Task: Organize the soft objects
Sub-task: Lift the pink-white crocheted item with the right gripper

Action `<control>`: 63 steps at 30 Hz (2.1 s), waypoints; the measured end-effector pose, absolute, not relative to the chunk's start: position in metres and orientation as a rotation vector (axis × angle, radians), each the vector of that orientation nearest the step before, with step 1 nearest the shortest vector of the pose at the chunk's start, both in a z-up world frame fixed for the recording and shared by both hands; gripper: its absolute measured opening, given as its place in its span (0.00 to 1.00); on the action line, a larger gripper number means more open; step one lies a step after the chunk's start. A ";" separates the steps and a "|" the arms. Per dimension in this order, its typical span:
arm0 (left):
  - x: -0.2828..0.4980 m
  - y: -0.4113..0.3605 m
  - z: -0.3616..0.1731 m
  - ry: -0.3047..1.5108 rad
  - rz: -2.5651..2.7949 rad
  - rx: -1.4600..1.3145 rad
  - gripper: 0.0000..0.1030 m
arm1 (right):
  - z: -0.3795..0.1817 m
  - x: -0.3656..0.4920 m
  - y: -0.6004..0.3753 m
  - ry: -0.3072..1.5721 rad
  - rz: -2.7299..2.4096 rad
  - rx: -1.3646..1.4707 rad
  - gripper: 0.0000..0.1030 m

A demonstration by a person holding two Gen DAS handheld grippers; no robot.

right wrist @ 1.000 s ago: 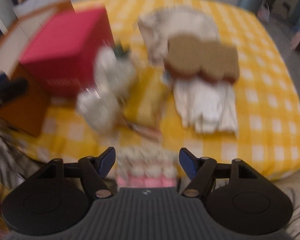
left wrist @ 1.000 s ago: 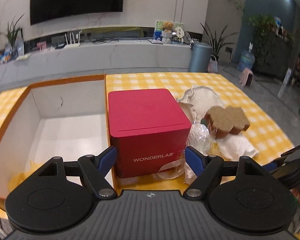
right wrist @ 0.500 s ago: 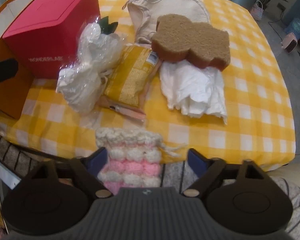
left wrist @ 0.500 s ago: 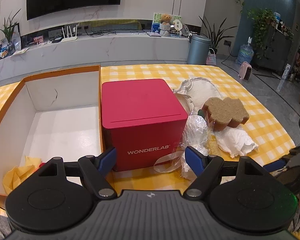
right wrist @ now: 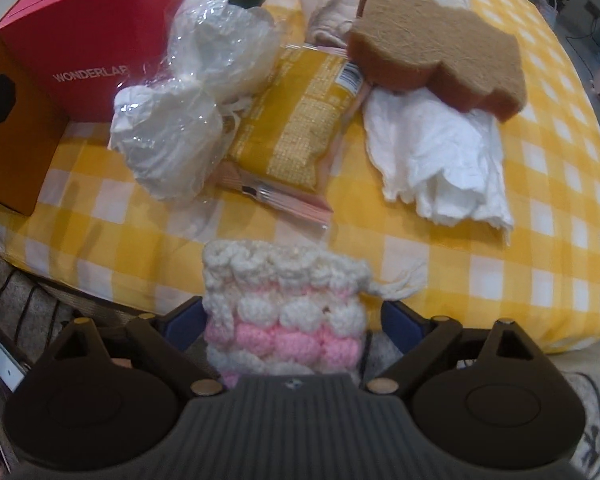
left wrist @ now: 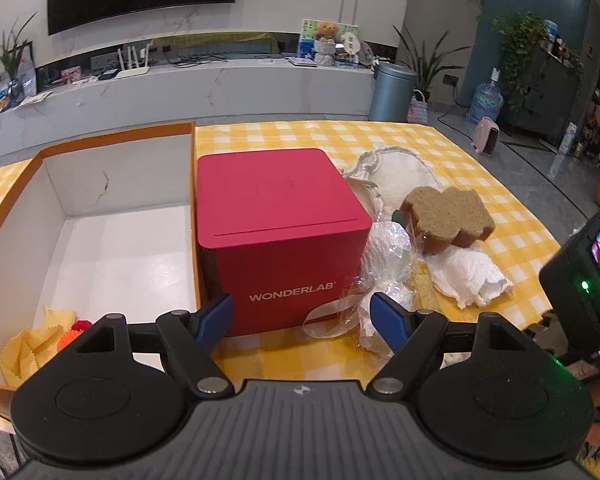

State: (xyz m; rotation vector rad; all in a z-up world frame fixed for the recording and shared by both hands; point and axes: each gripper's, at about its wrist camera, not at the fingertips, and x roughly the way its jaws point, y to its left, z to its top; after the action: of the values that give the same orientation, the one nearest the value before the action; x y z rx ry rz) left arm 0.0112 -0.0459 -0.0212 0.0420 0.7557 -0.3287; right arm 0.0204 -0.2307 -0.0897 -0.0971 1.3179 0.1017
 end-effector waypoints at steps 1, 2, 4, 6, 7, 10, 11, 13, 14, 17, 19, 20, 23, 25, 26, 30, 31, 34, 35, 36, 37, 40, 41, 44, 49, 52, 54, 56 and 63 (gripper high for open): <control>0.011 -0.046 -0.021 0.757 -0.329 0.044 0.89 | -0.091 0.021 -0.233 1.321 0.111 -0.074 0.82; 0.011 -0.046 -0.022 0.758 -0.329 0.043 0.88 | -0.094 0.021 -0.235 1.324 0.115 -0.053 0.82; 0.011 -0.047 -0.022 0.761 -0.335 0.045 0.89 | -0.092 0.019 -0.235 1.304 0.119 -0.054 0.76; 0.011 -0.047 -0.022 0.762 -0.335 0.050 0.89 | -0.091 0.015 -0.232 1.288 0.141 -0.068 0.71; 0.011 -0.047 -0.022 0.763 -0.335 0.052 0.89 | -0.090 0.013 -0.231 1.279 0.150 -0.070 0.68; 0.010 -0.047 -0.022 0.763 -0.334 0.054 0.89 | -0.083 0.006 -0.233 1.264 0.151 -0.033 0.60; 0.010 -0.047 -0.022 0.763 -0.333 0.053 0.89 | -0.079 0.004 -0.235 1.259 0.148 -0.013 0.58; 0.010 -0.046 -0.022 0.761 -0.333 0.048 0.89 | -0.068 0.002 -0.241 1.240 0.144 0.032 0.47; 0.010 -0.045 -0.022 0.760 -0.332 0.046 0.89 | -0.059 0.003 -0.249 1.227 0.139 0.051 0.46; 0.010 -0.047 -0.023 0.759 -0.343 0.048 0.88 | -0.036 0.004 -0.261 1.147 0.104 0.099 0.44; 0.009 -0.048 -0.024 0.758 -0.355 0.064 0.89 | -0.020 0.009 -0.267 1.084 0.082 0.131 0.43; 0.009 -0.048 -0.024 0.752 -0.362 0.078 0.89 | -0.013 0.012 -0.270 1.056 0.072 0.149 0.43; 0.010 -0.047 -0.026 0.747 -0.373 0.104 0.89 | 0.010 0.019 -0.276 0.961 0.052 0.207 0.43; 0.010 -0.047 -0.027 0.744 -0.383 0.101 0.89 | 0.020 0.022 -0.277 0.893 0.046 0.215 0.43; 0.010 -0.048 -0.027 0.742 -0.387 0.103 0.89 | 0.021 0.021 -0.275 0.875 0.031 0.203 0.43; 0.006 -0.055 -0.032 0.745 -0.442 0.130 0.89 | 0.005 0.015 -0.273 0.912 -0.025 0.080 0.43; 0.006 -0.058 -0.034 0.742 -0.453 0.136 0.89 | -0.007 0.016 -0.276 0.942 -0.033 0.082 0.43; 0.007 -0.067 -0.038 0.732 -0.427 0.110 0.89 | -0.035 0.018 -0.290 1.009 -0.040 0.162 0.43; 0.008 -0.069 -0.038 0.730 -0.413 0.093 0.89 | -0.043 0.019 -0.295 1.026 -0.040 0.208 0.43; 0.009 -0.071 -0.039 0.728 -0.415 0.084 0.89 | -0.048 0.018 -0.300 1.034 -0.049 0.244 0.43; 0.010 -0.072 -0.039 0.726 -0.426 0.080 0.88 | -0.052 0.018 -0.302 1.034 -0.050 0.260 0.44; 0.012 -0.074 -0.043 0.723 -0.448 0.065 0.88 | -0.053 0.018 -0.306 1.032 -0.030 0.283 0.47; 0.013 -0.074 -0.043 0.726 -0.450 0.060 0.89 | -0.054 0.018 -0.307 1.035 -0.028 0.289 0.48; 0.014 -0.073 -0.045 0.737 -0.446 0.056 0.89 | -0.060 0.020 -0.308 1.052 -0.029 0.315 0.53; 0.014 -0.074 -0.047 0.744 -0.439 0.057 0.89 | -0.065 0.029 -0.302 1.077 0.005 0.281 0.64; 0.010 -0.076 -0.047 0.728 -0.441 0.079 0.89 | -0.071 0.035 -0.297 1.111 0.009 0.256 0.68; 0.009 -0.077 -0.046 0.714 -0.438 0.089 0.89 | -0.074 0.038 -0.295 1.129 0.011 0.243 0.68; 0.009 -0.078 -0.046 0.714 -0.449 0.089 0.88 | -0.073 0.035 -0.293 1.107 0.024 0.236 0.59; -0.008 -0.096 -0.045 0.587 -0.519 0.230 0.89 | -0.054 0.009 -0.313 1.006 -0.016 0.333 0.46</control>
State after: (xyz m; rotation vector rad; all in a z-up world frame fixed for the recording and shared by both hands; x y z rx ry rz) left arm -0.0082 -0.0956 -0.0447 0.2299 0.5868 -0.5185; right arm 0.0087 -0.3129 -0.0545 0.3328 1.0059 -0.0160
